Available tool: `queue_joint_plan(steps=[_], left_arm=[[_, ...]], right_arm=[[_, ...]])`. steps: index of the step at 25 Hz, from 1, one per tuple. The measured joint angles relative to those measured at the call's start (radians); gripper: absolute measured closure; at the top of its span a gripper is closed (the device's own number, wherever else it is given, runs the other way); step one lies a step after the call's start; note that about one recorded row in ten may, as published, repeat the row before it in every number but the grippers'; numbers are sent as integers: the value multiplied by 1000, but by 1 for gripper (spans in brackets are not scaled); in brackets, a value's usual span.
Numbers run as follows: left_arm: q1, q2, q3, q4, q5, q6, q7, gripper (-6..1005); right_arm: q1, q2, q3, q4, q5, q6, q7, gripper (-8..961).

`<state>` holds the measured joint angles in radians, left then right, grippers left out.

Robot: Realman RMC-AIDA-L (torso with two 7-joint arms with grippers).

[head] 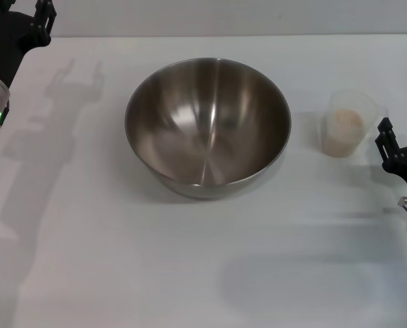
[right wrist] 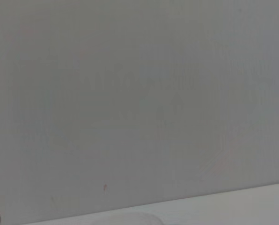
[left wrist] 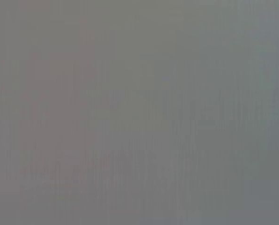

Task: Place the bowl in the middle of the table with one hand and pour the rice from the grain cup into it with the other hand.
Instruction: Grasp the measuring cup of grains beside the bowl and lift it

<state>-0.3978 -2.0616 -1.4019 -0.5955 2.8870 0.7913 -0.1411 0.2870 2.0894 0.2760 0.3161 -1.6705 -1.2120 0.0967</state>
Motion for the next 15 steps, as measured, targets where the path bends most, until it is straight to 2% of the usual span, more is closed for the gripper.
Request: queue_joint_plan(steps=[15], left_arm=[[5, 0, 2, -1, 0, 3, 0, 472]], right_arm=[[2, -3, 8, -1, 0, 21, 1, 408]])
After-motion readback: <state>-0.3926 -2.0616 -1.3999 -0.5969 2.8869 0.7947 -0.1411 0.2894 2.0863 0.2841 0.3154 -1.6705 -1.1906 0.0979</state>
